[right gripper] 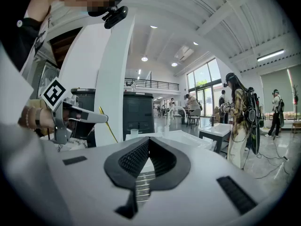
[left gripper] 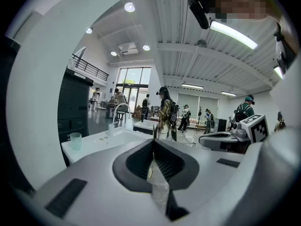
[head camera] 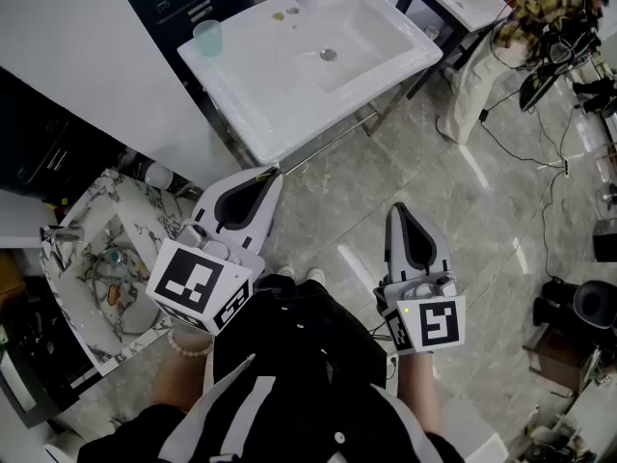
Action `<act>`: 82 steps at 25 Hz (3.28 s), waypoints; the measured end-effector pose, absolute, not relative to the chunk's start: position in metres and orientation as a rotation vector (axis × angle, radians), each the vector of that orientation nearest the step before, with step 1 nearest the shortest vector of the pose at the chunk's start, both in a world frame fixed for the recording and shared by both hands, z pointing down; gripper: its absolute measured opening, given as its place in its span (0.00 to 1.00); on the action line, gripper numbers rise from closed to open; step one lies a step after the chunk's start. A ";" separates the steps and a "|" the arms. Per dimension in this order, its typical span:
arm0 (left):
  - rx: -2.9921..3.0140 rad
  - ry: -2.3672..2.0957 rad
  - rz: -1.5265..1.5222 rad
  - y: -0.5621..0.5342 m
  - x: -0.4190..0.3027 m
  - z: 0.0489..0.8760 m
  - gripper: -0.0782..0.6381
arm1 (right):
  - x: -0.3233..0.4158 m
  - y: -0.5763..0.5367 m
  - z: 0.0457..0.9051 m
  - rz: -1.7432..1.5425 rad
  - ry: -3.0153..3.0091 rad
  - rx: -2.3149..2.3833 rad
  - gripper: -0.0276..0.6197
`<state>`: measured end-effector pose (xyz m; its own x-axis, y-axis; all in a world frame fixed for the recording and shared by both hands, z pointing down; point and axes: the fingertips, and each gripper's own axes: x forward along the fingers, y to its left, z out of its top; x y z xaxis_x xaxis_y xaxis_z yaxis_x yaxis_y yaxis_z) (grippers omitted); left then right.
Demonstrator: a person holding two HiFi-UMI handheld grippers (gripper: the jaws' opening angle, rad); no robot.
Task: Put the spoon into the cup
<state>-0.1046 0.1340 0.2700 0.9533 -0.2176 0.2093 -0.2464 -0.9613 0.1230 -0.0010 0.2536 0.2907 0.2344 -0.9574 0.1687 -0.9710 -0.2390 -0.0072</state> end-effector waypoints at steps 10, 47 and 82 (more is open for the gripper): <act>2.956 -0.334 0.293 0.136 -0.102 0.274 0.12 | -0.001 0.258 0.292 0.224 -1.861 2.401 0.04; 3.017 -0.146 0.224 0.134 -0.123 0.263 0.12 | -0.038 0.270 0.295 0.189 -1.706 2.547 0.04; 2.929 -0.785 0.178 0.092 -0.029 0.246 0.12 | 0.106 0.174 0.289 0.119 -2.211 2.084 0.04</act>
<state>-0.0291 0.0918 0.2458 0.8598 -0.4912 0.1395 -0.5033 -0.8613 0.0699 0.1057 0.1743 0.2893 -0.0579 -0.9903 0.1262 -0.9981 0.0598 0.0119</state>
